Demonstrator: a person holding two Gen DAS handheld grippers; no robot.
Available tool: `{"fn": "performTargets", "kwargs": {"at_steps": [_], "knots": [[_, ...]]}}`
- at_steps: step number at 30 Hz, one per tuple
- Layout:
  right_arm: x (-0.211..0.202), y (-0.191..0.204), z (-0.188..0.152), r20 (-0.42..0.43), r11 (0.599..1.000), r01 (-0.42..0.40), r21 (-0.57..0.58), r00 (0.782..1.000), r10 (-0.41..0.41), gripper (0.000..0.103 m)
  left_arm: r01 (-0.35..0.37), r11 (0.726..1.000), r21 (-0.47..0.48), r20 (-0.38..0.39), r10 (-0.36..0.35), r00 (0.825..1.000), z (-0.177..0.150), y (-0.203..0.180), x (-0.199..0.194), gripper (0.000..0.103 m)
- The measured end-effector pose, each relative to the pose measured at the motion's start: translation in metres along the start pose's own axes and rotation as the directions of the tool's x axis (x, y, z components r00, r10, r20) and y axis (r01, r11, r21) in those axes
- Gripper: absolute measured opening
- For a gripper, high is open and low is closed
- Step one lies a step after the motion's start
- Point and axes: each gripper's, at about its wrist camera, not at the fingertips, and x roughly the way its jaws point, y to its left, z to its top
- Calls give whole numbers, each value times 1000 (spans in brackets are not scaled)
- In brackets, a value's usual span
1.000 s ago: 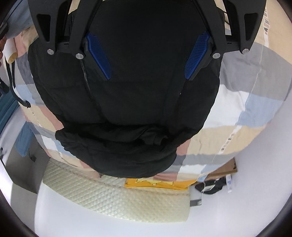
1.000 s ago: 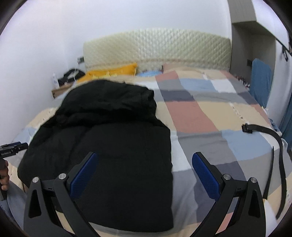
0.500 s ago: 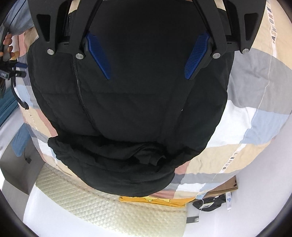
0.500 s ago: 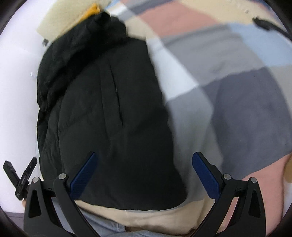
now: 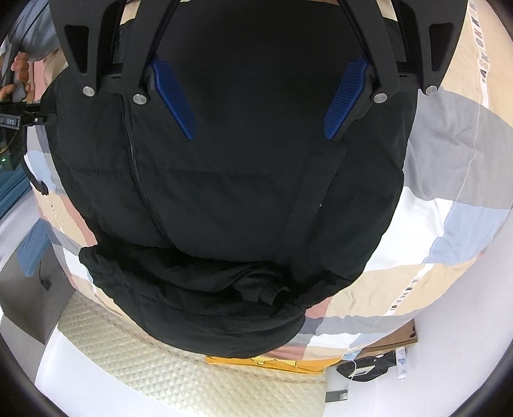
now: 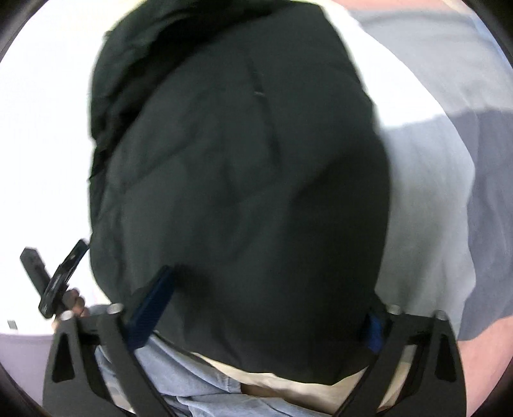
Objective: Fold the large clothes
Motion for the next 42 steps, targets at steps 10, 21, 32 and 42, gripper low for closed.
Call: {"fn": "performTargets", "kwargs": {"at_steps": [10,21,32,42], "knots": [[-27,29,-2,115,990,17,-137,993,-1,16,40,999,-34,-47,-42,998,3,3,8,82],[-34,14,0,114,994,13,-106,993,-1,16,170,938,-301,-245,-249,937,22,92,0,82],[-24,14,3,79,997,34,-67,997,-28,26,134,913,-385,-360,-283,889,-5,167,26,89],[-13,-16,8,18,995,45,92,999,-47,63,363,847,-389,-426,-515,744,-2,133,77,89]]}}
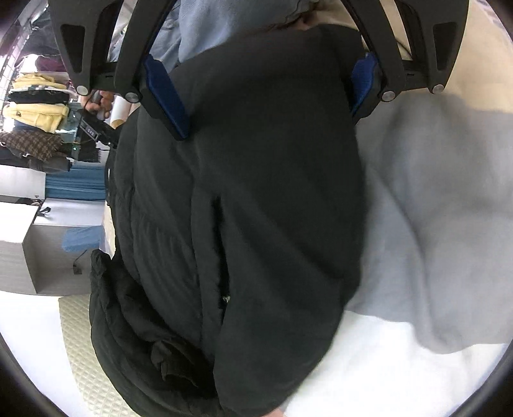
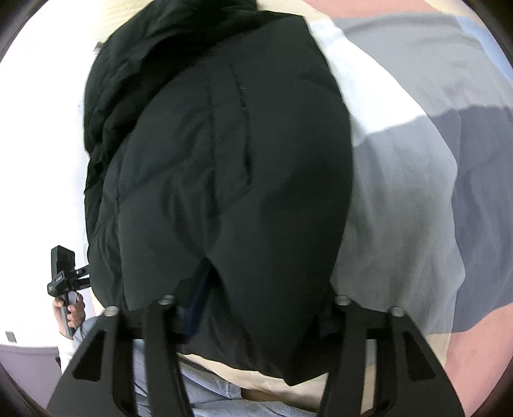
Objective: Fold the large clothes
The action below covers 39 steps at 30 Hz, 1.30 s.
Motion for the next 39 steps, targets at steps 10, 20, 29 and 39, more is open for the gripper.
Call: {"fn": "performTargets", "kwargs": {"at_steps": [10,20,29,39], "knots": [[7,3,5,-15,999,-33,-13,999,33,43,70,996,48,-7,-70,998,1,-3,-1,53],[-47,18,-5,189,989,-109,-97,974,125,11,54,993,110,178,-73,981,-24,-48,-56,7],[-129,34,-32,305,964,-176,-200,924,232,10,90,990,109,309,-120,944,-72,-68,-133,5],[-195,29,-90,357,938,-236,-253,878,317,10,98,984,148,377,-147,914,-154,-98,-168,5]]}}
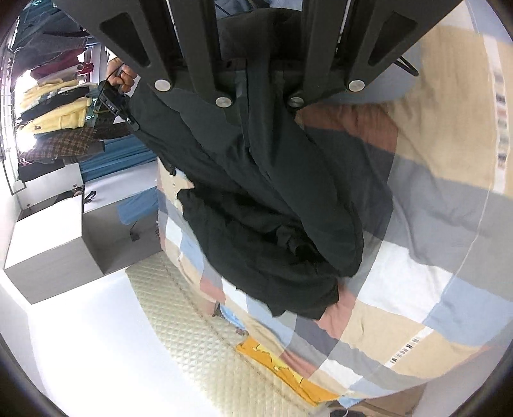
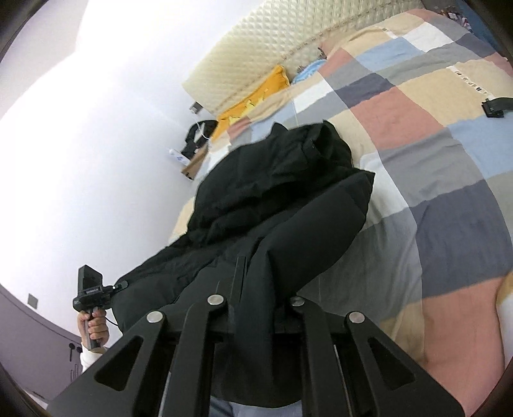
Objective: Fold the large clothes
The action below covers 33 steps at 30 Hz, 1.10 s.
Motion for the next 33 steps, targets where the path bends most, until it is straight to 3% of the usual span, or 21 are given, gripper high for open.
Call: {"fn": "performTargets", "kwargs": {"at_steps": [9,15,20,23,25,28,33], "knots": [[-67,36,-39,72,997,-31,-64,997,36,10,100,992,74,57,-104,993,-52,-22,-67,5],[-88,50,-37,93,998,-17,-55,995,22,10,101,989,105,82,-110,991,-53,-35,-88,5],[-81,60,-8,66,998,41,-53,997,-38,11,18,993,120,88,-29,996,-25,-48,-82,5],[-69,71,17,39,990,128,-56,991,-126,12,-57,984,170,92,41,995,-3,-61,-75,5],[-60,78,33,25,984,163,-78,987,-161,12,-136,965,225,129,109,986,11,-71,-67,5],[-48,84,53,17,973,211,-97,977,-210,12,-174,961,215,161,141,977,38,-76,-55,5],[-17,88,91,17,947,290,-136,957,-290,12,-298,933,200,212,256,943,80,-83,-23,5]]}}
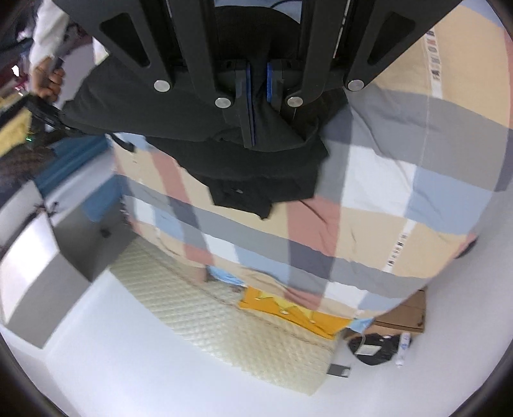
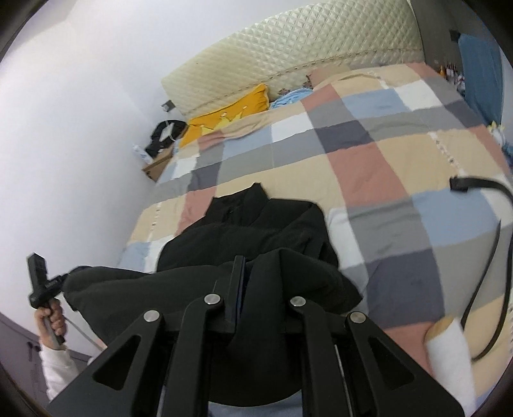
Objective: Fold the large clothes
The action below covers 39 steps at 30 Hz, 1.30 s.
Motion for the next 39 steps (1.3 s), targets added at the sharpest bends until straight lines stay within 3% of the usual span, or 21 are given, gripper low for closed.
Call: {"fn": "performTargets", "kwargs": {"at_steps": [4,9,11,13,18,23,29,31,34,39], "knots": [[19,0,24,7,1000,30,8,1000,-30,12,-109,993,48,14,109,994,27,-12,25,6],[45,5,54,27,992,121,-27,992,-120,12,-187,981,49,53,184,981,53,-22,47,6],[61,11,65,37,979,195,-55,980,-193,12,-231,972,34,85,228,970,64,-26,61,6],[82,19,77,55,960,269,-72,963,-265,12,-302,953,-1,106,300,948,76,-30,82,6],[121,29,95,67,916,377,-139,926,-372,12,-408,912,-38,103,410,906,93,-29,128,6],[154,21,105,75,897,401,-185,916,-394,12,-452,890,-57,77,455,887,106,-23,168,7],[208,-5,112,20,896,411,-170,910,-414,11,-487,873,-24,51,488,871,113,-18,224,7],[238,-18,109,-29,887,426,-180,899,-438,11,-508,861,16,47,506,861,109,-18,248,7],[263,-32,106,-67,897,415,-153,901,-428,11,-545,836,64,26,544,839,102,-17,285,7],[287,-46,104,-93,911,395,-117,909,-406,11,-529,847,56,-9,530,848,106,-10,311,8]]}}
